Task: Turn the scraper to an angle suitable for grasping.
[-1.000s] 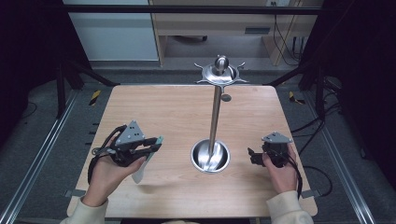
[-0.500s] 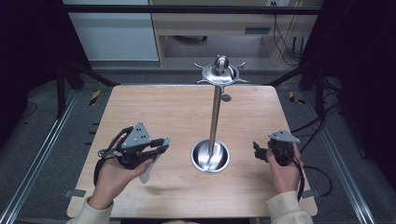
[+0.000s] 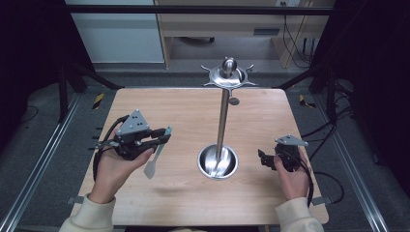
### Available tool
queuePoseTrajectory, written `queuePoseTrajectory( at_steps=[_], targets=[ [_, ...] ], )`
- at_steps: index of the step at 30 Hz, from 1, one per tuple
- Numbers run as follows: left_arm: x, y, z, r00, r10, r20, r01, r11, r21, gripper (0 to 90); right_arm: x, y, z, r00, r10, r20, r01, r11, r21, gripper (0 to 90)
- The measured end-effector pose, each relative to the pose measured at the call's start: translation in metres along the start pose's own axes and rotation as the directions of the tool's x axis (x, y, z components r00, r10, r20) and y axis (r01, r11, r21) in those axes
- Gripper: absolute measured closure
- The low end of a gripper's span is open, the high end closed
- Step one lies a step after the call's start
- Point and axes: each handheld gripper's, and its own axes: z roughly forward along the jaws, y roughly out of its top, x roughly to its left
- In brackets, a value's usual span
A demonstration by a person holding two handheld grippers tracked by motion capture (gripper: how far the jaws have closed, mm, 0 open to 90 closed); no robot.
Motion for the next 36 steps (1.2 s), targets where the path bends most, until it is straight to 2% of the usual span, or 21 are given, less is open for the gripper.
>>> queuePoseTrajectory(
  at_steps=[4, 7, 8, 10, 11, 14, 18, 19, 21, 28, 30, 32, 36],
  targets=[
    [0.003, 0.006, -0.002, 0.9998, -0.017, 0.004, 0.017, 0.9996, -0.022, 74.2, 0.001, -0.002, 0.003, 0.9999, 0.000, -0.014, 0.000, 1.000, 0.009, 16.4],
    [0.001, 0.012, -0.007, 0.9983, -0.047, 0.034, 0.049, 0.9972, -0.057, 74.2, 0.003, -0.005, 0.006, 0.9981, 0.017, -0.059, -0.016, 0.999, 0.031, 16.4],
    [0.001, 0.014, -0.009, 0.9976, -0.058, 0.037, 0.060, 0.9960, -0.066, 74.2, 0.003, -0.005, 0.006, 0.9981, 0.017, -0.059, -0.016, 0.999, 0.031, 16.4],
    [-0.002, 0.019, -0.012, 0.9982, -0.048, 0.035, 0.050, 0.9964, -0.068, 74.2, 0.005, -0.007, 0.008, 0.9972, 0.010, -0.074, -0.008, 0.999, 0.034, 16.5],
    [-0.004, 0.023, -0.015, 0.9992, -0.033, 0.024, 0.034, 0.9970, -0.069, 74.3, 0.008, -0.009, 0.010, 0.9950, 0.007, -0.099, -0.001, 0.998, 0.060, 16.4],
    [-0.006, 0.029, -0.017, 0.9997, -0.021, 0.013, 0.022, 0.9970, -0.075, 74.2, 0.014, -0.012, 0.015, 0.9894, 0.011, -0.145, 0.002, 0.996, 0.089, 14.6],
    [-0.007, 0.034, -0.017, 0.9989, -0.032, 0.035, 0.035, 0.9949, -0.095, 74.2, 0.019, -0.015, 0.017, 0.9856, 0.005, -0.169, 0.014, 0.993, 0.115, 13.2],
    [-0.006, 0.036, -0.016, 0.9985, -0.038, 0.040, 0.042, 0.9939, -0.102, 74.2, 0.022, -0.015, 0.018, 0.9862, -0.021, -0.164, 0.038, 0.995, 0.098, 12.5],
    [-0.007, 0.039, -0.015, 0.9984, -0.039, 0.042, 0.043, 0.9929, -0.110, 74.2, 0.023, -0.015, 0.018, 0.9874, -0.033, -0.155, 0.047, 0.995, 0.088, 12.2],
    [-0.014, 0.053, -0.011, 0.9981, -0.019, 0.058, 0.026, 0.9917, -0.126, 74.2, 0.023, -0.016, 0.018, 0.9878, -0.031, -0.153, 0.046, 0.994, 0.096, 12.3],
    [-0.016, 0.054, -0.011, 0.9973, -0.029, 0.067, 0.038, 0.9901, -0.135, 74.2, 0.023, -0.016, 0.018, 0.9871, -0.025, -0.158, 0.042, 0.994, 0.099, 12.7],
    [-0.020, 0.053, -0.013, 0.9968, -0.035, 0.072, 0.045, 0.9885, -0.144, 74.2, 0.023, -0.015, 0.017, 0.9883, -0.027, -0.150, 0.040, 0.996, 0.082, 13.2],
    [-0.022, 0.057, -0.014, 0.9976, -0.023, 0.065, 0.032, 0.9876, -0.154, 74.2, 0.023, -0.015, 0.015, 0.9891, -0.027, -0.144, 0.037, 0.997, 0.066, 13.1]
  ],
)
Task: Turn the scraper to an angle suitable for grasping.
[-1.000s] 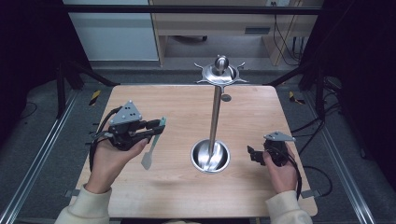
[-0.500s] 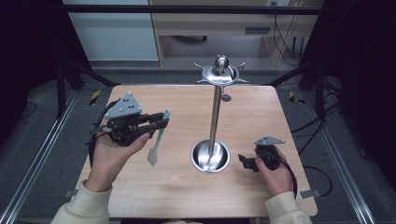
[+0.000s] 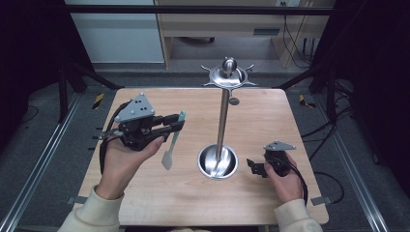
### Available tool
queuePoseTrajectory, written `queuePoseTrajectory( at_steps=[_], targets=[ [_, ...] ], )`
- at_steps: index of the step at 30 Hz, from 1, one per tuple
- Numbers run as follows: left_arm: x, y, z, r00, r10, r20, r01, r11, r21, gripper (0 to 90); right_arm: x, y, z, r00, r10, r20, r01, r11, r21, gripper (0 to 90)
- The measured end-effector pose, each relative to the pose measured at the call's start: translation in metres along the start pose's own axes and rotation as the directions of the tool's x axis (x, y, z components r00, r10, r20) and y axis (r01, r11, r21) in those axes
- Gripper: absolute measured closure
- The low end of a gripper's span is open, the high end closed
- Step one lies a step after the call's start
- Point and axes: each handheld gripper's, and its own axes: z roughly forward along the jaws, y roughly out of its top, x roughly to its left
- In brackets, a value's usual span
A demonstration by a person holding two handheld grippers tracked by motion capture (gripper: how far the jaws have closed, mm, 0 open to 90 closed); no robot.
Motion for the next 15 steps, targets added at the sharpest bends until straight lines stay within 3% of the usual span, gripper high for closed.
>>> queuePoseTrajectory(
  at_steps=[5, 11, 15],
  targets=[
    [0.002, 0.005, 0.001, 0.9999, -0.010, 0.003, 0.010, 0.9998, -0.019, 74.2, 0.000, -0.004, 0.003, 1.0000, -0.007, -0.005, 0.007, 0.999, 0.045, 11.4],
    [0.009, 0.003, 0.010, 0.9989, -0.038, 0.029, 0.039, 0.9987, -0.034, 74.2, 0.000, -0.004, 0.002, 0.9999, 0.003, 0.012, -0.003, 1.000, 0.024, 10.5],
    [0.007, 0.009, 0.010, 0.9995, -0.026, 0.021, 0.026, 0.9992, -0.030, 74.2, 0.000, -0.004, 0.001, 0.9999, -0.003, 0.013, 0.003, 1.000, 0.013, 10.4]
  ],
)
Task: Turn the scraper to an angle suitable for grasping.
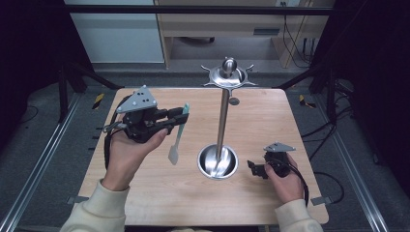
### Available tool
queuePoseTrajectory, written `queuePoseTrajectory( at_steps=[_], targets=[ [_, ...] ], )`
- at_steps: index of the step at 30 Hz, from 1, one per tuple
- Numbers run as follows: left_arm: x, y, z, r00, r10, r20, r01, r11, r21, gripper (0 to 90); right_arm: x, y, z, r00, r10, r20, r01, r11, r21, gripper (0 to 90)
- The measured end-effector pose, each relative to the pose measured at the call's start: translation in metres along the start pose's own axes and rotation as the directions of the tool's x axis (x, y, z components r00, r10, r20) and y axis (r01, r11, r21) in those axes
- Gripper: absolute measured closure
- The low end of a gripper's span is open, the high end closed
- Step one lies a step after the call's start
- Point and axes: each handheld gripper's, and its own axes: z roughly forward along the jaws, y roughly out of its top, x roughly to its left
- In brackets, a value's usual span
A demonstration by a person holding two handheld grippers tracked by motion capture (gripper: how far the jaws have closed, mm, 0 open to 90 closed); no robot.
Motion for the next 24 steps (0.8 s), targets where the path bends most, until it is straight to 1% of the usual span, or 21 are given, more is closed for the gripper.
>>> queuePoseTrajectory(
  at_steps=[2, 9, 10, 13, 18, 21, 24],
  targets=[
    [-0.001, 0.005, 0.000, 1.0000, 0.010, 0.000, -0.010, 0.9999, -0.008, 74.2, 0.000, 0.000, 0.000, 1.0000, 0.000, 0.000, 0.000, 1.000, -0.004, 10.4],
    [-0.005, 0.022, -0.008, 0.9996, 0.023, 0.019, -0.022, 0.9985, -0.051, 74.2, -0.001, 0.000, 0.000, 1.0000, -0.004, 0.004, 0.004, 1.000, -0.018, 10.8],
    [-0.005, 0.025, -0.009, 0.9993, 0.032, 0.019, -0.031, 0.9982, -0.051, 74.2, 0.000, 0.000, 0.000, 1.0000, -0.003, 0.003, 0.003, 1.000, -0.025, 10.7],
    [-0.005, 0.026, -0.010, 0.9993, 0.032, 0.017, -0.031, 0.9978, -0.059, 74.2, 0.000, 0.000, 0.001, 1.0000, -0.001, 0.002, 0.001, 1.000, -0.028, 10.7],
    [-0.002, 0.031, -0.012, 0.9989, 0.013, 0.045, -0.009, 0.9960, -0.089, 74.2, 0.000, -0.001, 0.000, 1.0000, -0.003, 0.006, 0.003, 0.999, -0.035, 10.7],
    [-0.003, 0.035, -0.014, 0.9986, 0.024, 0.048, -0.019, 0.9950, -0.098, 74.2, -0.001, -0.001, 0.000, 0.9999, 0.006, 0.010, -0.006, 0.999, -0.037, 10.3],
    [-0.005, 0.039, -0.016, 0.9984, 0.041, 0.039, -0.037, 0.9941, -0.102, 74.2, -0.001, -0.001, 0.000, 0.9999, 0.008, 0.007, -0.008, 0.999, -0.039, 10.2]
  ],
)
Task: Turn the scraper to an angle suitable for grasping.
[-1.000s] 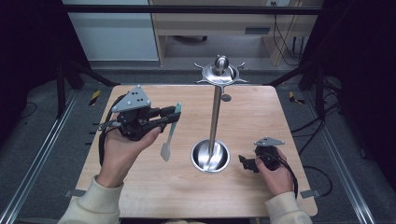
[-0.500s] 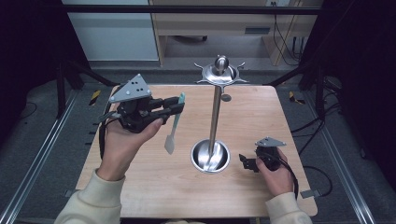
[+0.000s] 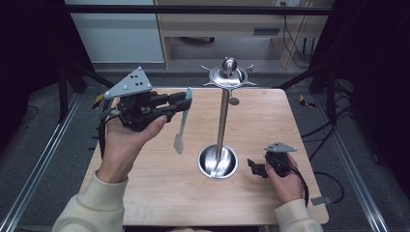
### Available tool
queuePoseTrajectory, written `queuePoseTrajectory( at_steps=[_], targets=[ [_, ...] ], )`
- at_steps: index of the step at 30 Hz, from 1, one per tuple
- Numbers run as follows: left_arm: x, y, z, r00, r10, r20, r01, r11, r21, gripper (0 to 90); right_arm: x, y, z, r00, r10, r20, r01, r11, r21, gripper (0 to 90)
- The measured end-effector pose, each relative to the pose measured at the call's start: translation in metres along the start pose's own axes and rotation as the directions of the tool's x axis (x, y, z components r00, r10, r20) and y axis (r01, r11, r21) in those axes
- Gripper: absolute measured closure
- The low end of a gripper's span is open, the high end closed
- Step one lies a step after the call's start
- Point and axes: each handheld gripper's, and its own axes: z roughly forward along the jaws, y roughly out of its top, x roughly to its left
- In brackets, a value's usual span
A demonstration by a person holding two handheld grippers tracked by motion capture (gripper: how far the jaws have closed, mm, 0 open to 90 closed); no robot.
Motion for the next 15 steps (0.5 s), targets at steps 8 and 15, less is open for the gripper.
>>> queuePoseTrajectory(
  at_steps=[8, 15],
  targets=[
    [-0.0015, 0.0037, 0.0002, 0.9999, -0.016, 0.002, 0.016, 0.9997, -0.015, 74.2, -0.0029, 0.0010, -0.0020, 0.9997, 0.024, 0.006, -0.024, 1.000, -0.016, 10.1],
    [-0.0005, 0.0020, -0.0025, 0.9999, -0.015, -0.007, 0.015, 0.9996, -0.023, 74.2, -0.0007, 0.0009, -0.0015, 0.9998, 0.019, 0.006, -0.019, 1.000, -0.014, 10.2]
  ],
)
